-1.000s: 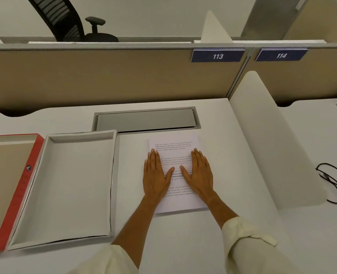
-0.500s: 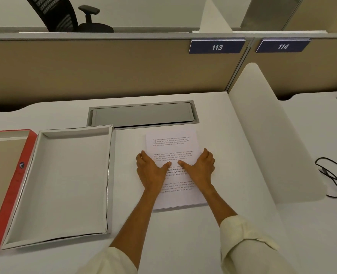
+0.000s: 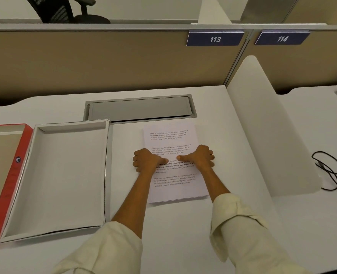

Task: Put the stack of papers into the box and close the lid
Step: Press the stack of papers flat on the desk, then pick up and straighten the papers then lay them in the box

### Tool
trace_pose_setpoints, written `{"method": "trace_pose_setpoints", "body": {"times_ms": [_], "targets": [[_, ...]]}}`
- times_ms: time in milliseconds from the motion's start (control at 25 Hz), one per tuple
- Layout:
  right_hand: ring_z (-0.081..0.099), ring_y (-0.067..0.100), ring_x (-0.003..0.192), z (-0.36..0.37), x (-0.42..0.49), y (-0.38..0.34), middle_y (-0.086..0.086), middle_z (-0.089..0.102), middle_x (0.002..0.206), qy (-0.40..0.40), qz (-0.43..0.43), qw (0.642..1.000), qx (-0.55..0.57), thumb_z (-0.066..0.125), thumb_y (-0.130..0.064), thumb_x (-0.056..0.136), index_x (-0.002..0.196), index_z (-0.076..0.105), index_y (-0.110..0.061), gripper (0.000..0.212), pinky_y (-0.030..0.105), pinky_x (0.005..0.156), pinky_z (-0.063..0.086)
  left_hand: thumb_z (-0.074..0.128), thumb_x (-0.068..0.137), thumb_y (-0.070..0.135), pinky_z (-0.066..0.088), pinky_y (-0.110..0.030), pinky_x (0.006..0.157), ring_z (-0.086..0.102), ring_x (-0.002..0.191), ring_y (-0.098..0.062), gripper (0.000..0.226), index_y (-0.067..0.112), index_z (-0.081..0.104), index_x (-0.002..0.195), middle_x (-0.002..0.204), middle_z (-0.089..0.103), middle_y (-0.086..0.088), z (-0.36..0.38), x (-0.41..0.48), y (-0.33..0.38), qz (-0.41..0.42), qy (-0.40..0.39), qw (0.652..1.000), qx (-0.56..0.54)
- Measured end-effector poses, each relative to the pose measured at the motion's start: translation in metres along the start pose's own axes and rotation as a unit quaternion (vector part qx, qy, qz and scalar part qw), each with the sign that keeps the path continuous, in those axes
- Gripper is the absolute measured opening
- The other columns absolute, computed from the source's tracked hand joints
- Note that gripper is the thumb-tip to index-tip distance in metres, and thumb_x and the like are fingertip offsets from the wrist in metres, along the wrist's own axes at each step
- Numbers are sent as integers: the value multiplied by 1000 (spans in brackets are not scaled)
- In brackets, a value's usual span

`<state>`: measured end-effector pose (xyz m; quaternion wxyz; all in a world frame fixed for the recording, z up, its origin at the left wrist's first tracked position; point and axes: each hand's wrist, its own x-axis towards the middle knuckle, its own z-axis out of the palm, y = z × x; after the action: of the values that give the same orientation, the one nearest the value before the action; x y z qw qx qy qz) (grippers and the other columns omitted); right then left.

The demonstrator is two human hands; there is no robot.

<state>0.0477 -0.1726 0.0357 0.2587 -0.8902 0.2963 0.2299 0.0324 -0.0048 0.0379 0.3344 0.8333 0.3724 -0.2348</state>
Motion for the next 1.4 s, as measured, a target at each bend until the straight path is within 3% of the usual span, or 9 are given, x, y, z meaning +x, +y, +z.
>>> {"method": "trace_pose_setpoints", "body": {"times_ms": [200, 320, 520, 680, 760, 880, 1000, 1240, 1400], "targets": [[43, 35, 128, 2, -1, -1, 16, 44, 137, 0, -13, 999, 31, 87, -50, 59, 127, 47, -13, 87, 49, 102, 40, 89, 61, 44, 39, -45, 106, 42, 130, -33, 89, 8, 45, 130, 139, 44, -18, 1, 0, -1, -8, -7, 1000, -7], [57, 32, 116, 7, -2, 2, 16, 55, 128, 1, -63, 995, 73, 89, -42, 60, 122, 50, -6, 81, 44, 96, 51, 89, 61, 43, 40, -44, 105, 42, 130, -33, 92, 7, 41, 131, 139, 42, -18, 6, -4, 0, 6, 25, 1000, 5], [56, 33, 117, 6, -4, 4, 16, 54, 128, 7, -58, 993, 99, 90, -42, 58, 127, 43, -3, 92, 44, 97, 50, 92, 61, 29, 50, -27, 73, 63, 100, -26, 90, 3, 35, 126, 124, 59, -15, 9, -8, -2, 58, 24, 994, -91], [55, 33, 120, 7, -4, 6, 15, 57, 129, 14, -45, 997, 62, 86, -51, 61, 125, 49, -6, 86, 45, 101, 47, 92, 61, 30, 48, -27, 70, 67, 106, -31, 83, 2, 44, 123, 121, 64, -15, 3, -12, -7, 56, 20, 991, -121], [62, 32, 110, 5, -7, 8, 16, 62, 123, 0, -69, 993, 100, 87, -45, 63, 119, 55, -5, 75, 42, 93, 54, 91, 62, 30, 52, -30, 72, 69, 103, -31, 61, 7, 53, 104, 119, 67, -16, 0, -16, -7, 69, 23, 990, -121], [63, 31, 108, 0, -17, 5, 16, 60, 122, 16, -82, 989, 118, 87, -39, 65, 120, 47, -3, 77, 36, 83, 54, 90, 64, 28, 59, -34, 76, 72, 96, -30, 55, 5, 61, 104, 116, 70, -15, -4, -23, -5, 80, 26, 987, -140], [64, 32, 106, -12, -29, 0, 17, 61, 120, 59, -111, 981, 147, 88, -34, 66, 116, 39, -3, 77, 29, 66, 49, 91, 63, 27, 56, -26, 58, 73, 81, -24, 47, 8, 67, 98, 108, 74, -10, -16, -36, 4, 130, 57, 976, -168], [61, 19, 87, -35, -57, -7, 5, 57, 106, 188, -235, 899, 317, 84, -31, 71, 103, 30, -22, 63, 7, 53, 45, 88, 65, 32, 43, -10, 51, 62, 70, -12, 49, 21, 52, 95, 92, 61, 6, -34, -69, 16, 227, 143, 917, -295], [61, 13, 94, -32, -69, 1, -1, 54, 109, 179, -296, 832, 433, 80, -30, 76, 101, 31, -36, 56, 13, 60, 56, 89, 66, 22, 53, -7, 58, 62, 76, -4, 50, 38, 48, 90, 87, 60, 17, -29, -84, 6, 283, 143, 850, -421]]}}
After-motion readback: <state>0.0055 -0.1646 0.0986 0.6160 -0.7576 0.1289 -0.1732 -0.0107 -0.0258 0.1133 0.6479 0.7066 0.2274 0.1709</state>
